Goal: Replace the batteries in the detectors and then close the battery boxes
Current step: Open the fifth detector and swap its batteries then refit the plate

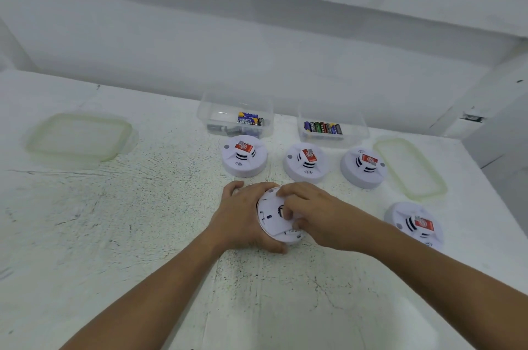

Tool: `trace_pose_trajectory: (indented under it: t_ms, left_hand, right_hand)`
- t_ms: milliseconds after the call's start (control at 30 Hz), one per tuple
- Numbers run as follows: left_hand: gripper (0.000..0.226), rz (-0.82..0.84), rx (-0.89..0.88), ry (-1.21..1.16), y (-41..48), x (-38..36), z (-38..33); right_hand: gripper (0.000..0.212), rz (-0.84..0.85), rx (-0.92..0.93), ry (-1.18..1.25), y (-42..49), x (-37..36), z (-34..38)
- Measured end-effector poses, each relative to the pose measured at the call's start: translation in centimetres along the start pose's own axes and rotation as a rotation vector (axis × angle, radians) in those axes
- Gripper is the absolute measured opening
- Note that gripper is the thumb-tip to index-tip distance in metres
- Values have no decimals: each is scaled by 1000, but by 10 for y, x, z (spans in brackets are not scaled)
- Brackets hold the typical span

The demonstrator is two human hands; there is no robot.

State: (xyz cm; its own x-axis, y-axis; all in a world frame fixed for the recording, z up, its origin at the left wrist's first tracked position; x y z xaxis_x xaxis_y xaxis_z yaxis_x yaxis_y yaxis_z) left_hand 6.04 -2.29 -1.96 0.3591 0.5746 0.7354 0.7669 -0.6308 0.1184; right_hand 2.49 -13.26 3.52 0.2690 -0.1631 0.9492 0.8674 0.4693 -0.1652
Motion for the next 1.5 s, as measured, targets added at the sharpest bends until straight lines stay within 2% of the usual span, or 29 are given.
trace_pose_trajectory:
  t_ms: [133, 267, 333, 400, 533, 600, 800, 900, 967, 1067, 1133, 1233, 1333, 1400, 1467, 1500]
  left_hand:
    - [112, 27, 14, 7, 0, -1, 2]
    - [105, 26, 20, -23, -2, -1, 0]
    - [100, 24, 27, -21, -2, -1, 0]
    - [97, 26, 41, -18, -3, 0, 0]
    - [108, 19, 79, -61, -6, 3, -1]
    - [108, 20, 92, -57, -6, 5, -3]
    - [109, 37, 91, -38, -6, 4, -5]
    - [109, 33, 106, -25, -7, 6, -6]
    - [111, 33, 107, -30, -7, 6, -5]
    - [114, 35, 101, -35, -7, 4, -2]
    - [117, 32, 95, -32, -6, 3, -1]
    - [118, 25, 100, -39, -7, 4, -2]
    - [119, 31, 106, -45, -8, 4, -1]
    - [121, 34, 102, -30, -8, 3, 0]
    - [123, 29, 85, -24, -7, 3, -1]
    - [123, 25, 67, -27, -7, 4, -3]
  right_hand:
    - [13, 41, -92, 112, 11, 14, 0]
    - [30, 51, -160, 256, 12, 16, 0]
    - [38, -9, -213, 323, 7, 18, -4]
    - [36, -114, -290, 468, -1, 23, -13]
    - [31, -384, -561, 801, -25, 22, -47]
    - [33, -459, -699, 773, -39, 17, -61]
    - [44, -431, -896, 362, -61, -15, -69]
    - [43, -413, -908, 110, -62, -26, -67]
    - [39, -460, -903, -75, -63, -28, -67]
    - [36, -416, -917, -210, -62, -25, -60]
    - [38, -347, -918, -178, -60, -28, -65]
    - [39, -350, -922, -92, -56, -23, -70]
    - [38, -277, -937, -64, -52, -19, -72]
    - [32, -355, -877, 7, -47, -9, -65]
    - [18, -517, -699, 215, -38, 6, -47]
    - [13, -539, -601, 314, -31, 11, -35]
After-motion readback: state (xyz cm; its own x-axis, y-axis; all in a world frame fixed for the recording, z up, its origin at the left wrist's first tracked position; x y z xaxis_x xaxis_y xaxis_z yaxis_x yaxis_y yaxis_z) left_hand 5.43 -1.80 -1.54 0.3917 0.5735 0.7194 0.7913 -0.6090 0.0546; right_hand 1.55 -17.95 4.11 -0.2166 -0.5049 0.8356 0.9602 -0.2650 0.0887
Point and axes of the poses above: each hand's wrist, its own y-axis towards the middle knuckle, its own x-axis out of the back of the hand, z = x × y, the point moved 7 cm from there along y, towards the middle knuckle, and after that the axes turned 9 degrees about -x, right-handed, at the moved point
